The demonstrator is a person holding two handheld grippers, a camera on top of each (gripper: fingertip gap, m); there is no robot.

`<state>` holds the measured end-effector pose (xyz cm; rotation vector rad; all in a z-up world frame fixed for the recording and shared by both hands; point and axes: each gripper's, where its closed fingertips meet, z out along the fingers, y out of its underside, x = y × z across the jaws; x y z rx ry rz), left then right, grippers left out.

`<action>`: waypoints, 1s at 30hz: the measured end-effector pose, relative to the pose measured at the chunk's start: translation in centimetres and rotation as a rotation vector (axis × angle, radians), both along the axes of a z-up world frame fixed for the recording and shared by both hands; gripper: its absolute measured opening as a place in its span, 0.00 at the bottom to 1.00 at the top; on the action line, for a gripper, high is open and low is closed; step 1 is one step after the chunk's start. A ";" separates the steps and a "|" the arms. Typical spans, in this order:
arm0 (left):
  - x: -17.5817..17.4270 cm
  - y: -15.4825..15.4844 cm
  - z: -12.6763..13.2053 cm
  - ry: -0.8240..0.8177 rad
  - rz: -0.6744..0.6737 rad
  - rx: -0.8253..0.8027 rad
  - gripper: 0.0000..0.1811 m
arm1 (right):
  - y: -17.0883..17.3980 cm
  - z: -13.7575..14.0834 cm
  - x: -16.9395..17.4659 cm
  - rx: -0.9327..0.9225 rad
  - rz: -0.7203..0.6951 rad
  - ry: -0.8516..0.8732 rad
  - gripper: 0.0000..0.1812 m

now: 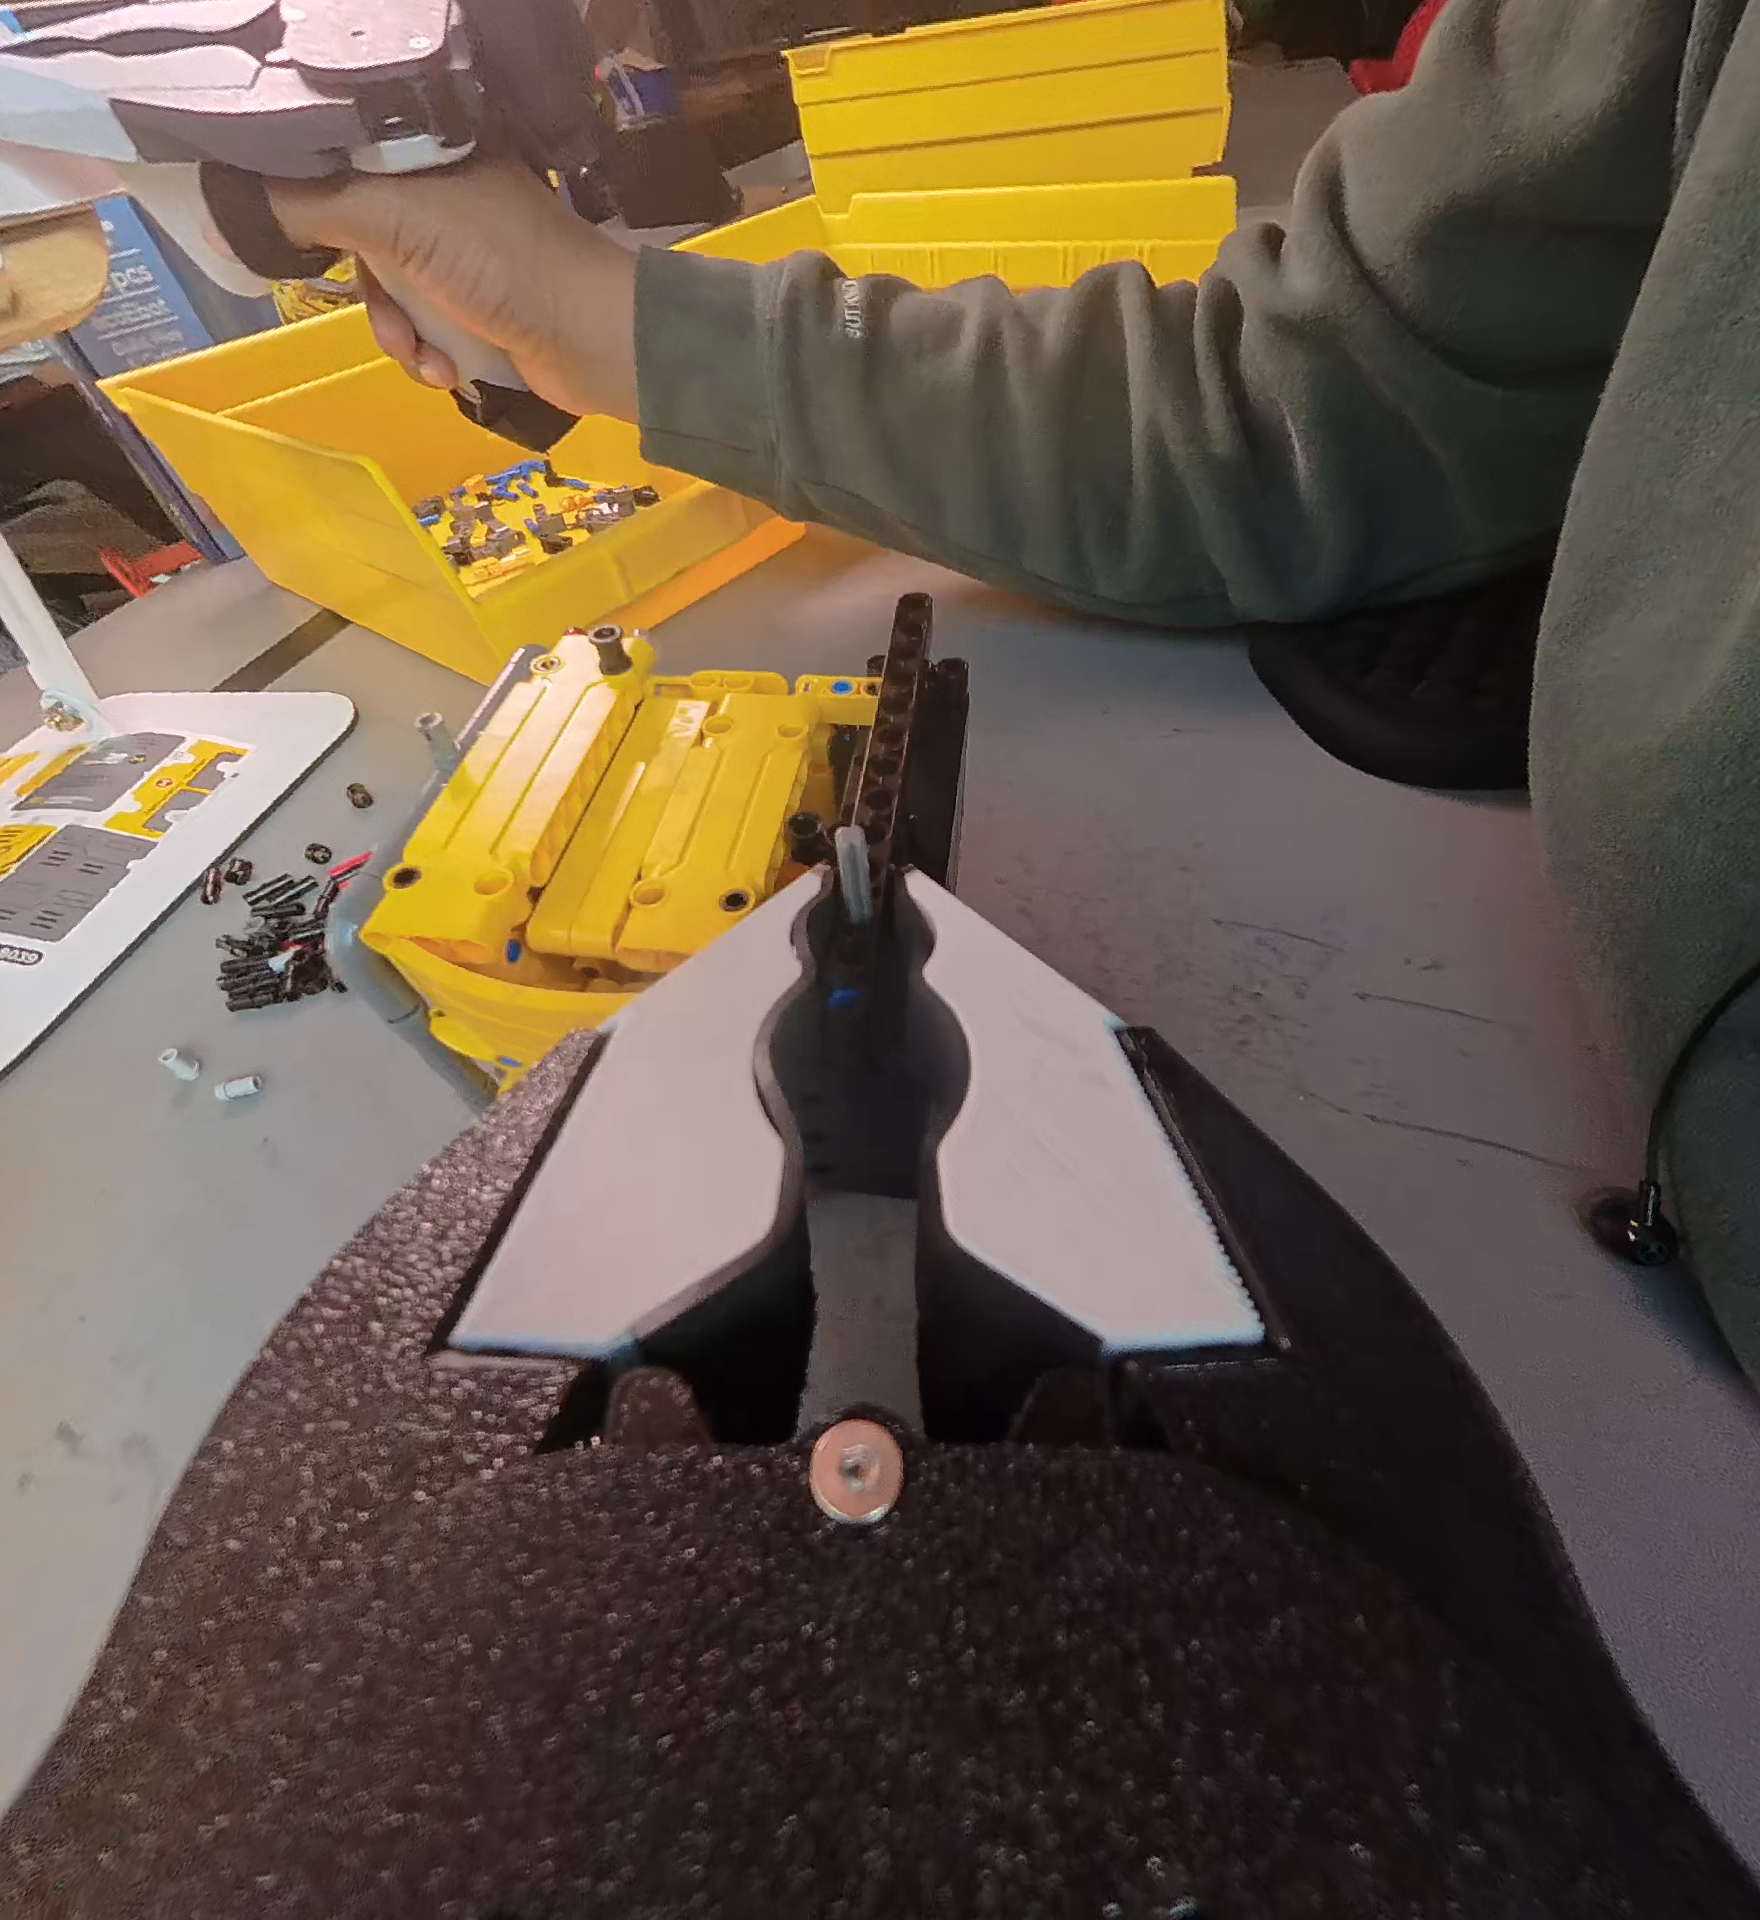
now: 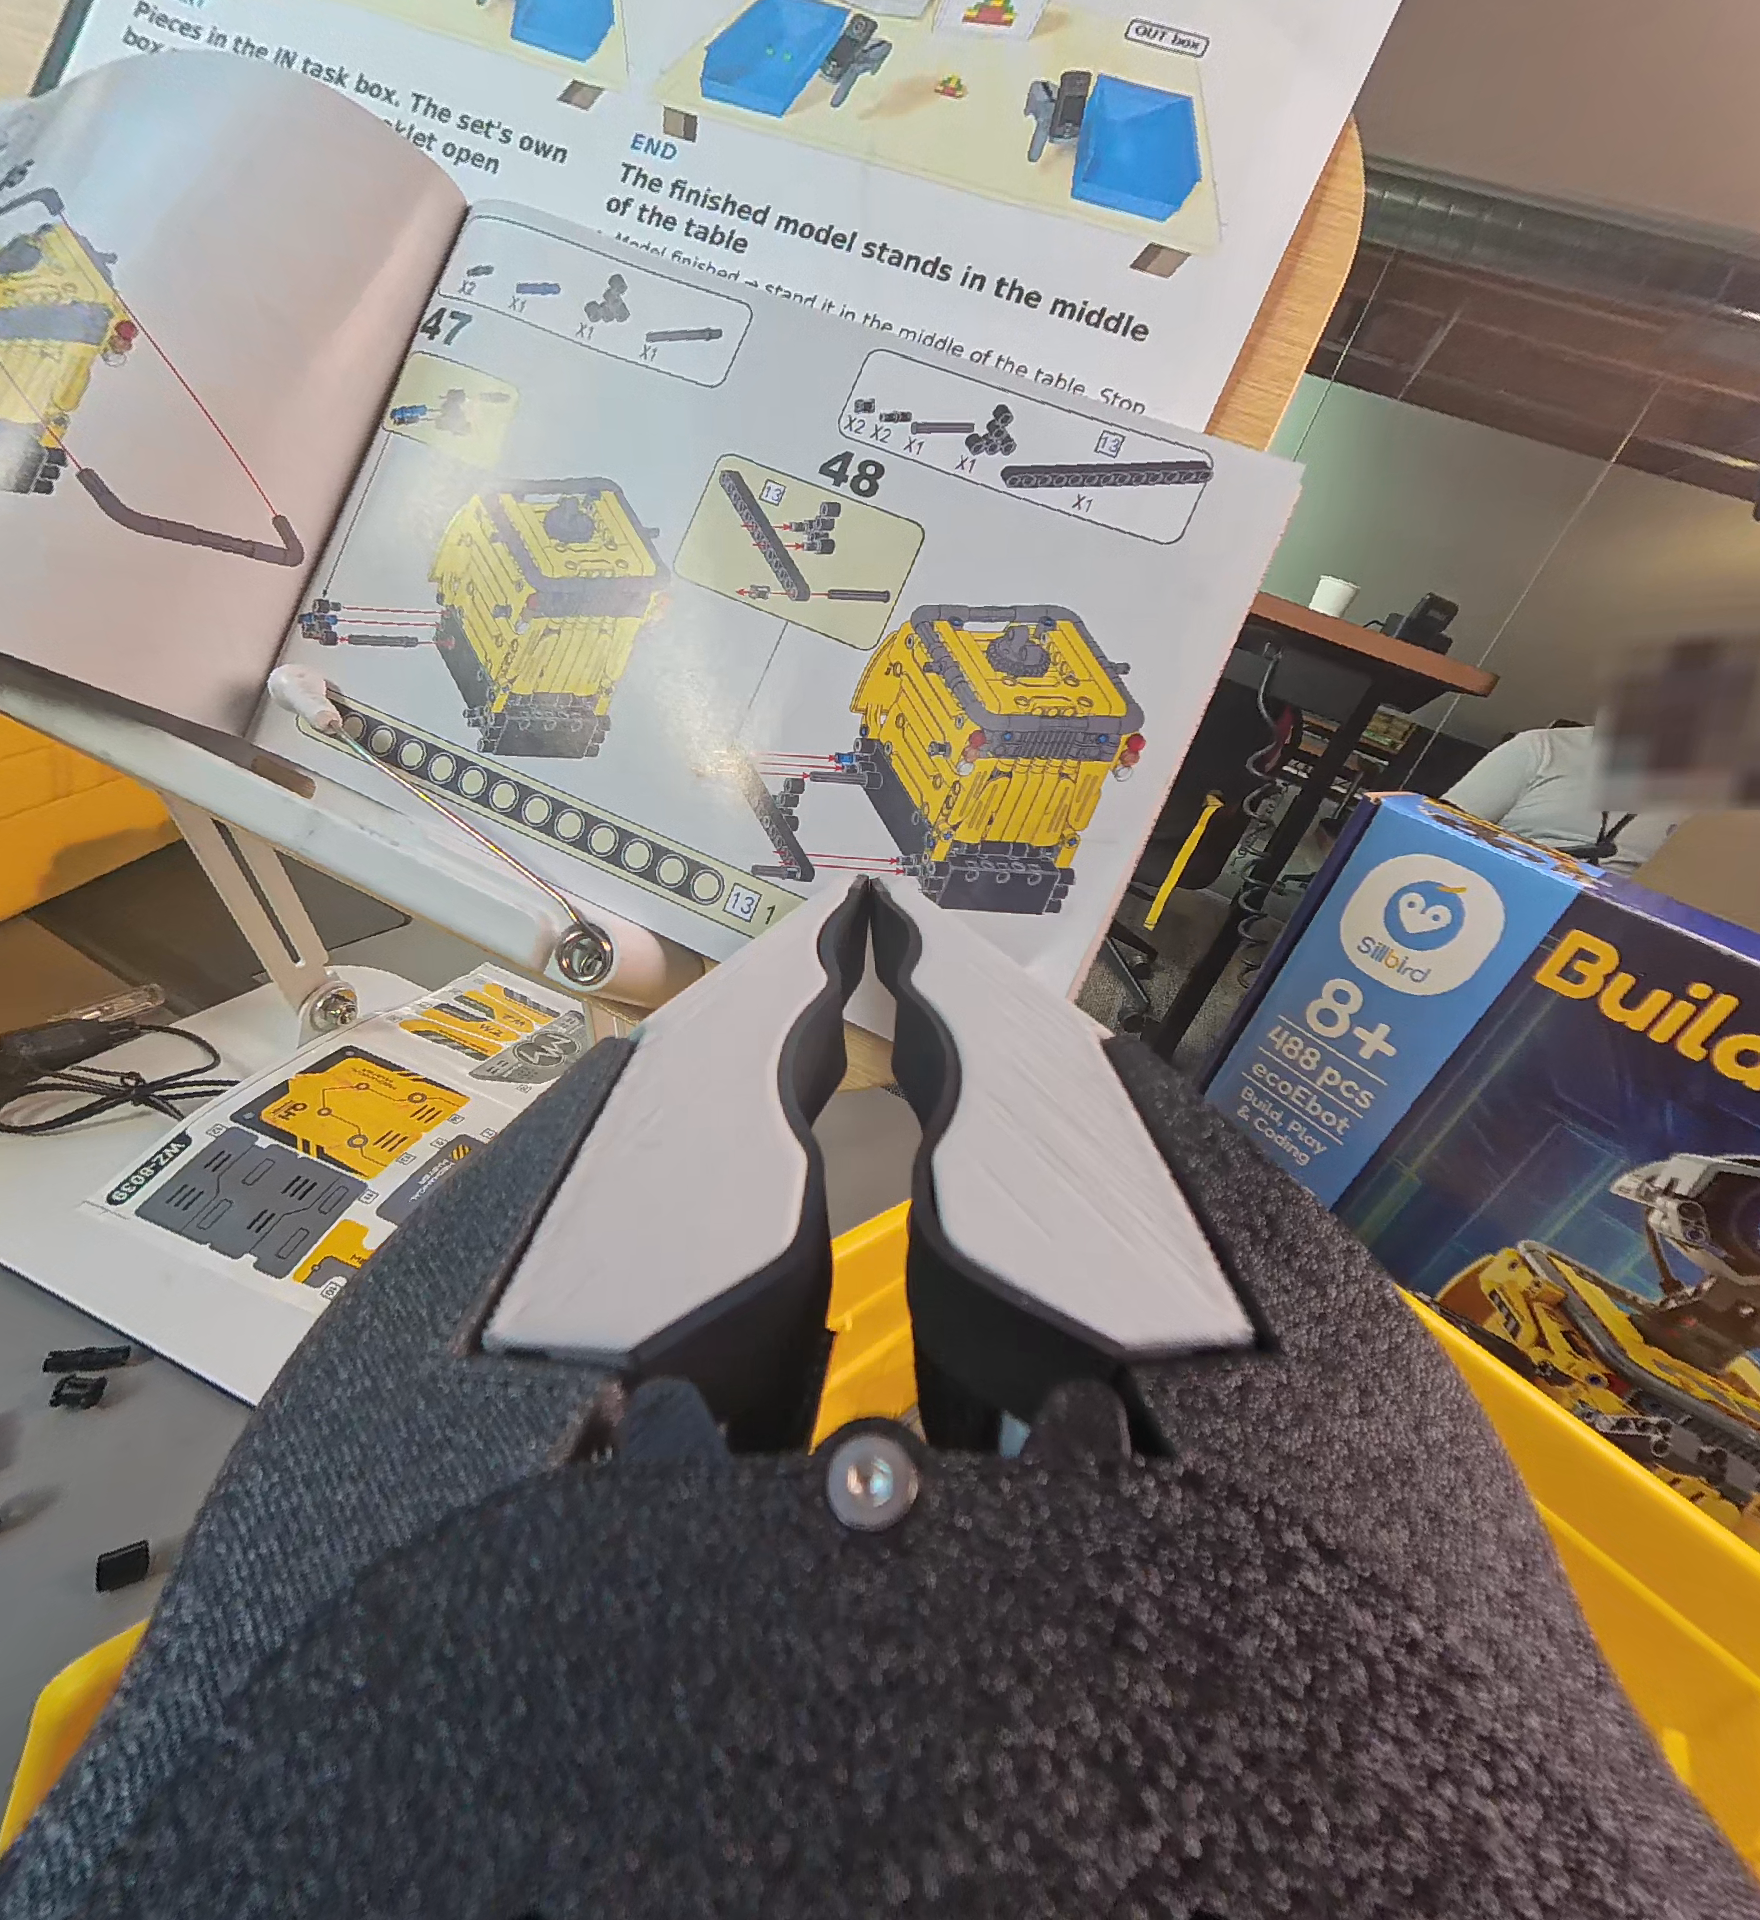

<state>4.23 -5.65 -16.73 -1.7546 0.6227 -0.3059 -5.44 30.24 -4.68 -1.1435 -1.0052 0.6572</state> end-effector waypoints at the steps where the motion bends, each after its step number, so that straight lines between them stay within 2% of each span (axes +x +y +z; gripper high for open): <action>1: -0.2 0.1 0.0 -0.015 0.012 -0.012 0.04 | 0.0 0.0 0.0 -0.001 0.001 0.000 0.00; 12: -0.3 0.2 0.0 -0.103 0.005 -0.070 0.04 | 0.0 0.0 0.0 -0.003 0.002 0.000 0.00; 16: 0.3 -0.1 -0.3 -0.024 -0.045 -0.039 0.04 | -2.2 2.3 0.0 -0.005 0.055 0.036 0.00; 18: 0.3 0.0 -0.3 -0.007 -0.047 -0.028 0.04 | -5.6 4.5 0.1 -0.053 0.178 0.064 0.00; 20: 0.2 0.0 -0.3 -0.018 -0.044 -0.039 0.04 | -11.3 5.2 0.5 -0.138 0.414 -0.008 0.04; 23: 0.2 0.1 -0.3 0.000 -0.038 -0.033 0.04 | -22.8 2.7 4.7 -0.237 0.876 -0.250 0.15; 24: 0.2 0.0 -0.3 0.010 -0.033 -0.031 0.04 | -25.4 1.3 6.7 -0.220 0.956 -0.319 0.15; 27: 0.2 -0.2 -0.4 0.043 -0.033 -0.027 0.08 | -30.0 -4.7 11.4 -0.103 1.013 -0.506 0.18; 28: 0.3 -0.3 -0.4 0.048 -0.042 -0.031 0.11 | -31.2 -6.6 12.4 -0.098 1.018 -0.558 0.23; 30: 0.5 -0.6 -0.5 0.048 -0.061 -0.045 0.16 | -32.3 -9.4 13.0 -0.086 0.965 -0.599 0.25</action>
